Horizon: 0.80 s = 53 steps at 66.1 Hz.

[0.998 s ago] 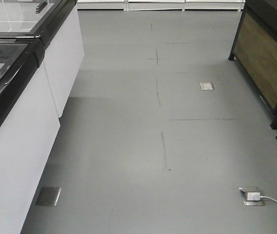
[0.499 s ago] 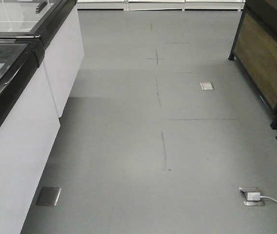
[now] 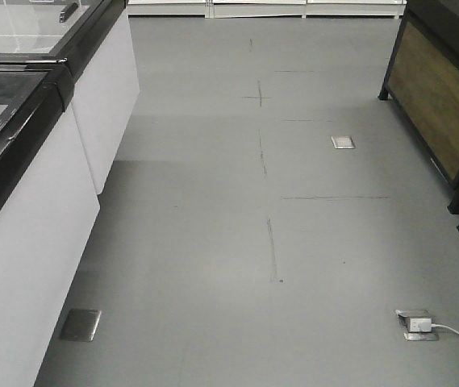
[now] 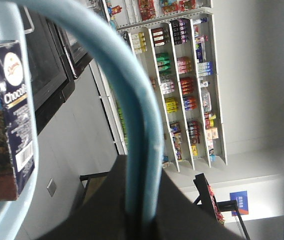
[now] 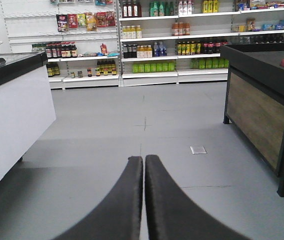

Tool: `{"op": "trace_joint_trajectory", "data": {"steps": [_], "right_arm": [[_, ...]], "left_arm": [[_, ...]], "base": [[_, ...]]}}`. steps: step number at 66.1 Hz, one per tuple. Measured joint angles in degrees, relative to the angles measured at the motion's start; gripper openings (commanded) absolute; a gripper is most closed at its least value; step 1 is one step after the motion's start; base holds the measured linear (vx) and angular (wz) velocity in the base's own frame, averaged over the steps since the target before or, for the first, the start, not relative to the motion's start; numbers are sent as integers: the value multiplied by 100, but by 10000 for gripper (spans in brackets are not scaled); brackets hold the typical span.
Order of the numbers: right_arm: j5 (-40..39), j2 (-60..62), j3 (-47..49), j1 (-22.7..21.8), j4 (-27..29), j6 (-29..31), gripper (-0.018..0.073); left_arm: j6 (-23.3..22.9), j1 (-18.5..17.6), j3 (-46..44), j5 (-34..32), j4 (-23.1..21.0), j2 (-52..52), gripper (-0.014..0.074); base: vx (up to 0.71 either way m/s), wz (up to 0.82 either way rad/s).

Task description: Left arm holds basket, right arm returns cookies

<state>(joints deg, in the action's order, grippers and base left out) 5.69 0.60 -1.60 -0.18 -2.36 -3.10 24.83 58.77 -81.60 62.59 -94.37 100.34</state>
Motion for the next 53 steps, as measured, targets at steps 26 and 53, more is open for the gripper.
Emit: {"op": "trace_joint_trajectory", "data": {"steps": [26,53], "right_arm": [[0,0,0,0,0,0,-8],[0,0,0,0,0,0,-8]], "left_arm": [[-75,-1658,-998,-171,45,0,-8],[149,-4174,-1006,-187,182,5,-8]], "base": [[0,0],[0,0]]}}
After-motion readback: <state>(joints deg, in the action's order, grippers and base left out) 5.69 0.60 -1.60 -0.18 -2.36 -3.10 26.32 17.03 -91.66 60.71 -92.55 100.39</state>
